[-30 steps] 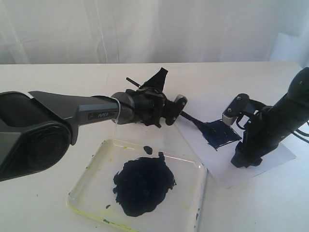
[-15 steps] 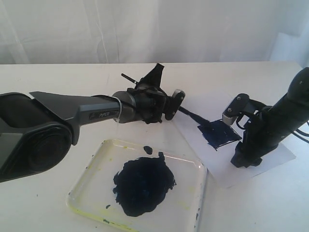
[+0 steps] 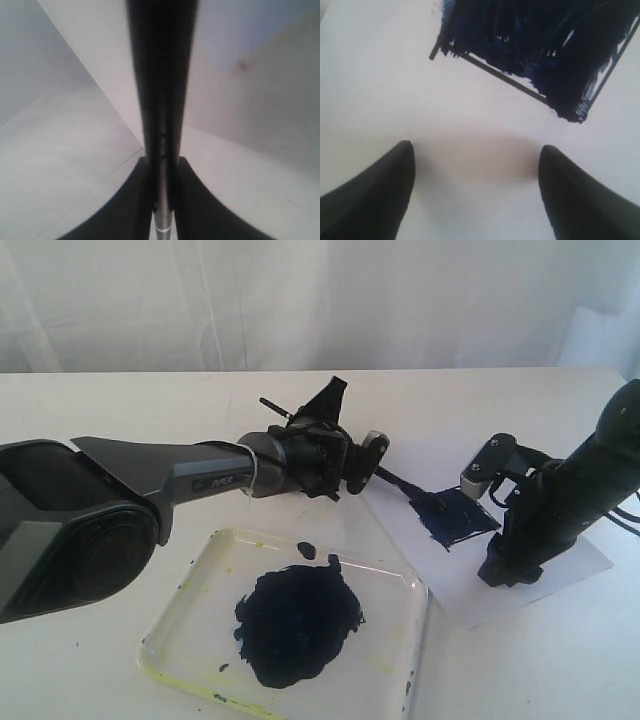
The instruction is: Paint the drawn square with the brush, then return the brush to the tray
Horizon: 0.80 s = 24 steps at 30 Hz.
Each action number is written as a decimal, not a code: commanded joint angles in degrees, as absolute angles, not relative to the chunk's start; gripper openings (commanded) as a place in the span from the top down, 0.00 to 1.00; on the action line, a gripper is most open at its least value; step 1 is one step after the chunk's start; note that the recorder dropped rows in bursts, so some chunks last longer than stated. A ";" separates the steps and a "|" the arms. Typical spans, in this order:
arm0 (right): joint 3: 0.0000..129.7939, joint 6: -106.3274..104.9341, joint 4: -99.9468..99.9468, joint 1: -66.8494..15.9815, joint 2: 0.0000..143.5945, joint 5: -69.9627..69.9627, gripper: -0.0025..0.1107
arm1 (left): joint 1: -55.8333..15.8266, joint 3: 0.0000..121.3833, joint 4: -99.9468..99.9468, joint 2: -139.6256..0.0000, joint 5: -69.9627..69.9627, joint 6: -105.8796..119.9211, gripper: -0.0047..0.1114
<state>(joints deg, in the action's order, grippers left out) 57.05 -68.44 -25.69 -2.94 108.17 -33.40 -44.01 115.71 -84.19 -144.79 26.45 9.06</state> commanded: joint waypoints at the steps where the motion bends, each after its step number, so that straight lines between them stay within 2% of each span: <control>1: 56.54 -68.66 -25.51 -2.95 108.66 -33.39 0.40 | -44.23 115.78 -84.43 -145.30 27.00 10.23 0.96; 9: 56.54 -68.66 -25.51 -2.95 108.66 -33.39 0.40 | -44.23 116.07 -86.94 -145.33 31.20 9.74 0.96; 16: 56.54 -68.66 -25.51 -2.95 108.66 -33.11 0.40 | -44.23 116.07 -94.83 -144.94 32.72 -5.60 0.96; 21: 56.54 -69.18 -25.51 -2.95 108.66 -33.11 0.40 | -44.23 115.95 -90.61 -142.62 31.31 -11.01 0.96; 24: 56.54 -68.92 -25.51 -2.95 108.66 -33.11 0.40 | -44.23 114.14 -82.17 -139.10 32.40 -5.38 0.96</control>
